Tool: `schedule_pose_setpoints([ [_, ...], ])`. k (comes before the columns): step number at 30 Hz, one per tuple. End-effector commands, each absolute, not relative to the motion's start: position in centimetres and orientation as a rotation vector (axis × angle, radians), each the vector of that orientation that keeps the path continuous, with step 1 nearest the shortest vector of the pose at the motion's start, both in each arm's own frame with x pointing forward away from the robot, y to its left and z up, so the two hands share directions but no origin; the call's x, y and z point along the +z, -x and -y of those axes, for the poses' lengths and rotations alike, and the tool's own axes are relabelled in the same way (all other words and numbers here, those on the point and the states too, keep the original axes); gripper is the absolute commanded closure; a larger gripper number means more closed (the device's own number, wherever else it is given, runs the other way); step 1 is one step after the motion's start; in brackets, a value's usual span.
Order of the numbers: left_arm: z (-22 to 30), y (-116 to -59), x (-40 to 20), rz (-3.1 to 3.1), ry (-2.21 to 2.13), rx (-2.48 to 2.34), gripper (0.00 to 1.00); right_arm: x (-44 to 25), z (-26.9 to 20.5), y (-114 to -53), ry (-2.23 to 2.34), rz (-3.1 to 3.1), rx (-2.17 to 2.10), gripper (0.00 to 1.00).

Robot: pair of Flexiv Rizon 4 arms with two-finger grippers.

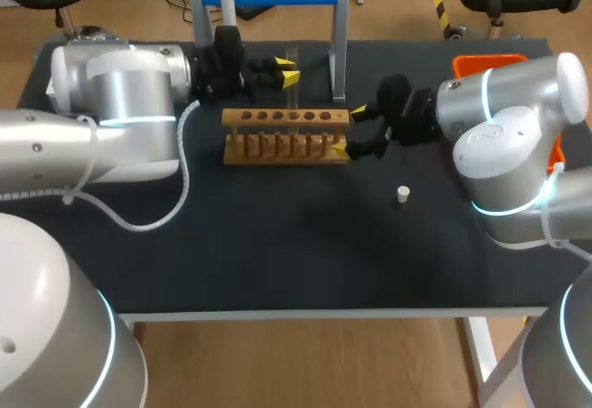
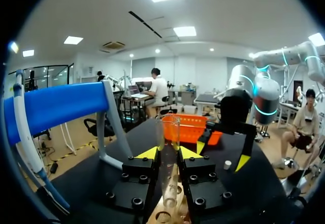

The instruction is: Invert the test tube, pick up the pipette, mount the tip to pipette, aspirate from beaker and dispense into the tube, eject the tip, return the pipette, and cap with the stopper.

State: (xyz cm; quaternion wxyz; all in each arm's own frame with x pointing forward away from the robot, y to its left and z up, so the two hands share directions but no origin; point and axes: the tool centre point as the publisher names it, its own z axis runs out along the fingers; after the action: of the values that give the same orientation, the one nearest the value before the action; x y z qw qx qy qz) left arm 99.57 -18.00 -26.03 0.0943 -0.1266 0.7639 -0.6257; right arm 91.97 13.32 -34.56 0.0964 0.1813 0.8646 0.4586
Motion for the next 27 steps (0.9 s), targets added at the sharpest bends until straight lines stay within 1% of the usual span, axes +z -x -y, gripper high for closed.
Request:
schedule_pose_setpoints([
  [1,18.0,-99.8,-26.4,-2.267,0.373,-1.864,1.00,-34.5,-13.2,-92.0,-0.537,-2.565,1.358,0.00],
  [27,17.9,-99.4,-27.5,-2.243,0.366,-1.877,1.00,-34.5,-13.2,-92.0,-0.537,-2.565,1.358,0.00],
])
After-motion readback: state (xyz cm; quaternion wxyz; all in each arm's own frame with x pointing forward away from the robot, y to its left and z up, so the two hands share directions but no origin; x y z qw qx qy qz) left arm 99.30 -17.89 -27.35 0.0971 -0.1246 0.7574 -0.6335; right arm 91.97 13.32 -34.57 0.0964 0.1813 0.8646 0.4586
